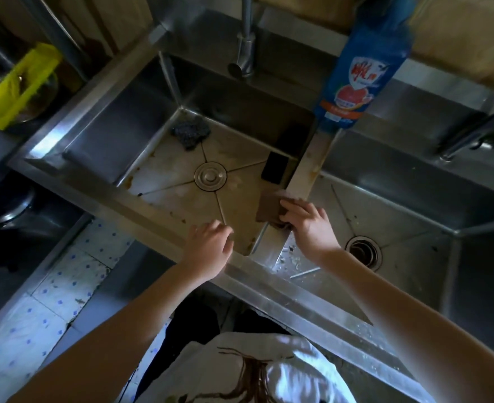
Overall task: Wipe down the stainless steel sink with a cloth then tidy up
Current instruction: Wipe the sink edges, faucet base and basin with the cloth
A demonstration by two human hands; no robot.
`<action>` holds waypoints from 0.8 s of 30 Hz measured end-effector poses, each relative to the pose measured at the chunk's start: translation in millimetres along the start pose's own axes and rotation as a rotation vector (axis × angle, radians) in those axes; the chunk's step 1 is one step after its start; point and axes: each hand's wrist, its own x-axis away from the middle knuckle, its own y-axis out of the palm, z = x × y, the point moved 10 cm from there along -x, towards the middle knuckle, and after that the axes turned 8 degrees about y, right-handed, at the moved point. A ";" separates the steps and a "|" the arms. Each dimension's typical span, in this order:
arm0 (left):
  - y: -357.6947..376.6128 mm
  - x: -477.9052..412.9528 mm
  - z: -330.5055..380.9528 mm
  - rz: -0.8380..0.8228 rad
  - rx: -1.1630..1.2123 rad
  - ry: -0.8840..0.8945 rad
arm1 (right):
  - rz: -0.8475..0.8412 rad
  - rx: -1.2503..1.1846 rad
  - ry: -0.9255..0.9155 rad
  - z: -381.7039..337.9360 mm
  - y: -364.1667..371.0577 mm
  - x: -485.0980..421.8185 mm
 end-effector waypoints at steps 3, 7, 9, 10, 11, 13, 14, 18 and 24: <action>-1.8 -8.5 7.6 0.007 0.038 -0.020 | 0.031 0.076 -0.119 -6.8 -5.2 -1.3; -7.5 -23.1 25.4 0.012 0.055 -0.013 | 0.060 0.112 -0.206 -3.4 -12.9 -16.8; -6.6 -28.6 30.7 -0.018 0.046 -0.010 | 0.075 0.145 -0.230 3.0 -17.4 -29.0; -5.8 -31.1 31.7 -0.037 0.029 -0.012 | 0.080 0.180 -0.257 5.7 -19.0 -35.9; -5.0 -33.1 31.6 -0.056 0.011 -0.019 | 0.080 0.221 -0.297 7.8 -20.0 -43.3; -3.4 -37.7 30.8 -0.087 -0.019 -0.028 | 0.071 0.306 -0.388 10.9 -20.3 -59.6; -3.5 -40.0 30.5 -0.095 -0.032 -0.027 | 0.064 0.348 -0.421 12.8 -21.2 -68.5; -6.8 -46.9 26.1 -0.082 -0.035 -0.023 | 0.035 0.433 -0.377 31.5 -33.7 -106.6; -8.0 -59.6 21.6 -0.080 -0.008 -0.028 | -0.083 0.342 -0.075 88.1 -37.1 -150.8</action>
